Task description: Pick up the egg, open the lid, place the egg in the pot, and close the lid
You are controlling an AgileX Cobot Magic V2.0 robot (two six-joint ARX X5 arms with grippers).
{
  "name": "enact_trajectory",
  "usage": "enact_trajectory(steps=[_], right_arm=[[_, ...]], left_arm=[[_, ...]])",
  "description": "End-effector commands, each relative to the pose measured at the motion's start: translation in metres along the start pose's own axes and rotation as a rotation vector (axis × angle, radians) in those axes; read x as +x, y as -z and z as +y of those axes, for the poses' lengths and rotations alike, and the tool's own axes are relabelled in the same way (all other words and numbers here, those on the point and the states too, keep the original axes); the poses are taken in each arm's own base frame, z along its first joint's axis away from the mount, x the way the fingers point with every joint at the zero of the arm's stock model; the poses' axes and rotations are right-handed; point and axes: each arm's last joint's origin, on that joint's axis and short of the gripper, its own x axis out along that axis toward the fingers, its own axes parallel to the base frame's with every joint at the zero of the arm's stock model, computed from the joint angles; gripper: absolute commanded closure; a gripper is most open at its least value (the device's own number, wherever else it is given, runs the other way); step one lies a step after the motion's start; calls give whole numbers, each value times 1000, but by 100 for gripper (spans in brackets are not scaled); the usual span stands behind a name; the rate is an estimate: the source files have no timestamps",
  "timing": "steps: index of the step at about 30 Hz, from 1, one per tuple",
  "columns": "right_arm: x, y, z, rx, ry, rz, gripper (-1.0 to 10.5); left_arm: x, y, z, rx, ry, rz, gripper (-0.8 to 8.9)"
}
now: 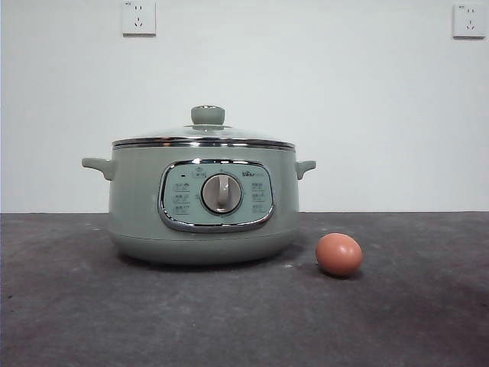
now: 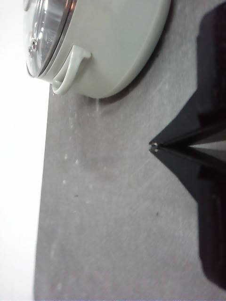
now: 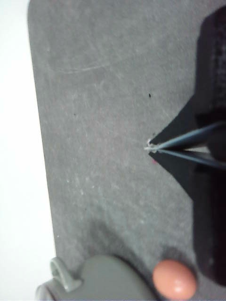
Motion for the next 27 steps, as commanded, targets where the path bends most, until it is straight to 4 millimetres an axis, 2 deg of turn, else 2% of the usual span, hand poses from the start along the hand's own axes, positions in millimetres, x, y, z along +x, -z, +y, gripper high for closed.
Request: enact_trajectory(steps=[1, 6, 10, 16, 22, 27], right_arm=[[-6, -17, 2, 79, -16, -59, 956], [-20, -54, 7, 78, -33, -155, 958], [-28, -82, 13, 73, -82, -166, 958], [-33, -120, 21, 35, -157, -31, 957], [-38, -164, 30, -68, -263, 128, 958], [-43, -202, 35, -131, -281, 200, 957]], left_arm=[[-4, -11, -3, -50, 31, -22, 820], [-15, -37, -8, -64, 57, -42, 820], [-26, -65, -14, -80, 73, -58, 820], [-40, -112, -25, -66, 166, -24, 820], [-49, -159, -36, -9, 254, 91, 820], [-55, -193, -42, 50, 271, 176, 820]])
